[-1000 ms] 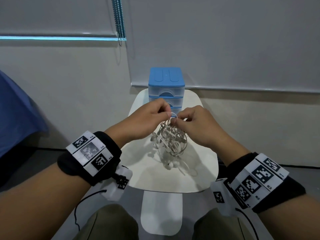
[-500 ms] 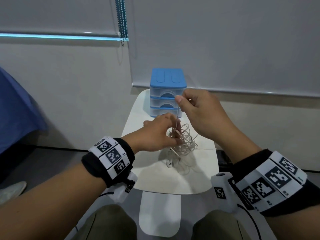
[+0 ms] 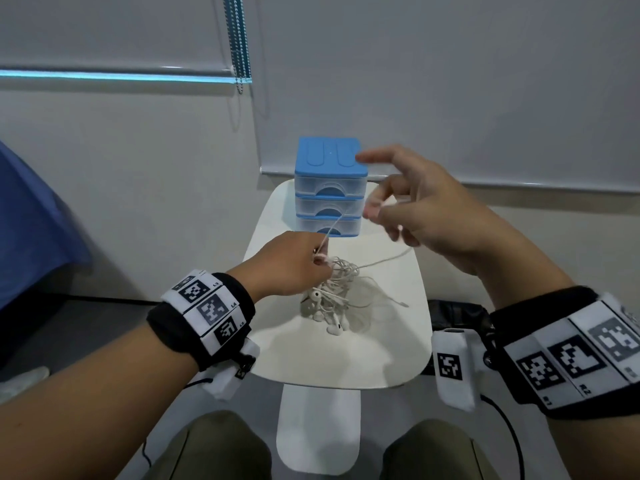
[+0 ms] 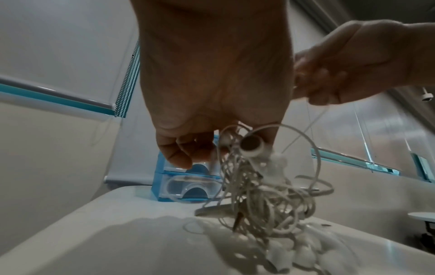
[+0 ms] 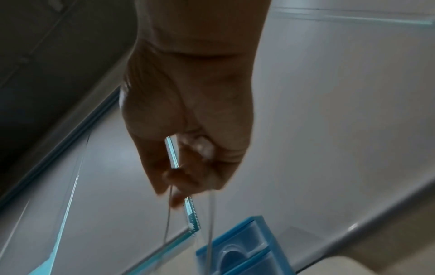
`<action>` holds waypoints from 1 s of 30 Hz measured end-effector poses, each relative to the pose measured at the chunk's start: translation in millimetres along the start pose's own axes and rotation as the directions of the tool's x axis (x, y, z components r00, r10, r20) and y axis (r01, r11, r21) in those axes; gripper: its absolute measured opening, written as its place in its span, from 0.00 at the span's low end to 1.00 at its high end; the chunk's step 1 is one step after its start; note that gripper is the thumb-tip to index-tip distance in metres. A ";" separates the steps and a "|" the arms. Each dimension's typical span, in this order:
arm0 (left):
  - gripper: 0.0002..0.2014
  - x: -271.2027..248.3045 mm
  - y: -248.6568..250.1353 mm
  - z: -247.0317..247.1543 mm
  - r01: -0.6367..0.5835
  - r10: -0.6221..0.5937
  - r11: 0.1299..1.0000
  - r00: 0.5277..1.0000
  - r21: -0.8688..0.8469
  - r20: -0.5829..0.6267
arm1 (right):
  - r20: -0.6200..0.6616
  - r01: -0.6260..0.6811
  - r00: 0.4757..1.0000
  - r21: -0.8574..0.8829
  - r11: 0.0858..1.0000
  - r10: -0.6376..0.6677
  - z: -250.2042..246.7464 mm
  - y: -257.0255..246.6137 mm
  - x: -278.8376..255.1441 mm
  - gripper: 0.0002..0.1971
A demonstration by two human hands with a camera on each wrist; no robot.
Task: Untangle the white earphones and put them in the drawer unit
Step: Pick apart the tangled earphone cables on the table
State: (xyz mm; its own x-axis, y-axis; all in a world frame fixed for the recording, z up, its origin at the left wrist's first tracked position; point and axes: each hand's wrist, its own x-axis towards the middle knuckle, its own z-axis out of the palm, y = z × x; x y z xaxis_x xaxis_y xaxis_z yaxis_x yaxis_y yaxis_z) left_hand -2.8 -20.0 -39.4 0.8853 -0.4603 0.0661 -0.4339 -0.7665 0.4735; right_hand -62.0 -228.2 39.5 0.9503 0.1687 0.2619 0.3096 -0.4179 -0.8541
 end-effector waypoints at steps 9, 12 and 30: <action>0.12 0.0 -11.8 -7.0 0.059 -0.053 0.997 0.994 0.059 -0.092 | 0.200 -0.161 0.867 -0.754 0.637 0.456 8.9 41.1 -8.8 0.12; 0.10 0.4 -13.7 -7.1 0.081 -0.074 0.992 0.994 0.094 -0.078 | -0.007 -0.274 0.943 -0.582 0.765 0.332 7.3 44.7 -3.9 0.13; 0.12 -4.3 -17.9 -16.2 0.067 -0.056 0.982 0.996 -0.179 0.063 | -0.708 0.087 0.695 -0.089 0.992 -0.125 -13.8 40.2 4.7 0.15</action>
State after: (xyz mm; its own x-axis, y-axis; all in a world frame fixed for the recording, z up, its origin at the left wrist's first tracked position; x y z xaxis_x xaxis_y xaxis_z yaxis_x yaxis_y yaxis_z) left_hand 3.8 2.9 -33.9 0.8960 -0.4438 -0.0161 -0.3369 -0.7029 0.6265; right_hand -44.6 -256.5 12.7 0.6468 -0.4624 0.6065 0.3927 -0.4798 -0.7846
